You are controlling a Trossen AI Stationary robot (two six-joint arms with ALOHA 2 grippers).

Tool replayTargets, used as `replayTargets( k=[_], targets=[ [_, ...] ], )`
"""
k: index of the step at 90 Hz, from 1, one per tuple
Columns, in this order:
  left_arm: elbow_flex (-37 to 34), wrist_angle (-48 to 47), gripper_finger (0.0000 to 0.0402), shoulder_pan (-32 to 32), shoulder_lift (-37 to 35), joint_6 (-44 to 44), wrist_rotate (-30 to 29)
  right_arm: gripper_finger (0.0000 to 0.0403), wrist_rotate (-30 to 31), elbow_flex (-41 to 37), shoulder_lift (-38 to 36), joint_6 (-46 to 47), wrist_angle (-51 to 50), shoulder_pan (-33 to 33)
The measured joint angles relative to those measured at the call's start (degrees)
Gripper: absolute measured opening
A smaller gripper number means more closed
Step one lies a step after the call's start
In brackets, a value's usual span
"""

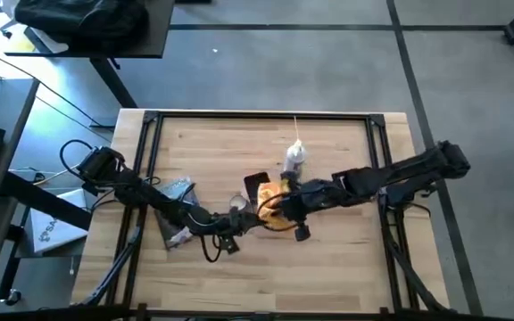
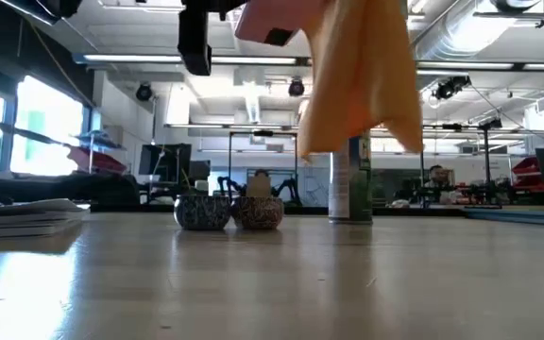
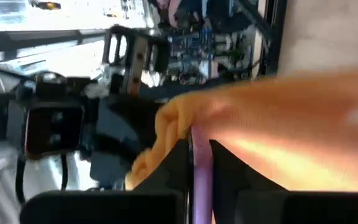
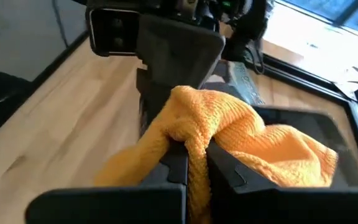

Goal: Apply microfiber cloth
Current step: Wipe the cellphone with the microfiber cloth

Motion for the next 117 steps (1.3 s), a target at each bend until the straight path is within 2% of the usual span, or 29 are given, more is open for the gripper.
replayTargets(
  k=[11, 30, 45, 59, 70, 86, 100, 106, 117],
  targets=[
    [-0.04, 0.01, 0.0012, -0.04, -0.04, 1.32, -2.83, 0.0, 3.69, 0.0, 0.04, 2.48, -1.08, 2.21],
    [0.21, 3.5, 0.0012, 0.17, -1.24, 2.11, -12.03, 0.0, 5.31, -0.43, 0.62, 5.26, -4.33, 6.15],
    [-2.24, 4.83, 0.0012, -0.72, -3.69, 1.65, -10.9, 0.0, 11.72, 1.52, -0.95, 5.33, -8.92, 7.78],
    [-4.39, 3.47, 0.0012, -1.47, -4.73, 1.21, -10.71, 0.0, 14.95, 2.03, -4.45, 3.82, -8.43, 7.96],
    [-4.59, 4.25, 0.0012, -2.06, -5.14, 1.21, -10.52, 0.0, 16.77, 1.99, -4.49, 3.22, -8.49, 6.02],
    [-4.71, 3.91, 0.0012, -3.59, -5.03, 0.79, -9.57, 0.0, 17.01, 1.84, -3.77, 3.86, -6.99, 0.67],
    [-4.7, 1.95, 0.0012, -3.78, -5.03, -4.85, -6.1, 0.0, 16.79, 1.77, -3.47, 0.47, 1.02, -3.75],
    [-4.7, 0.1, 0.0012, -3.48, -5.02, -7.2, -5.27, 0.0, 15.79, 1.79, -3.31, -1.82, 4.47, -5.19],
    [-4.7, -3.08, 0.0012, -2.61, -4.94, -10.0, -4.49, 0.0, 10.38, 1.79, -2.08, -3.27, 9.02, -7.4]
  ],
)
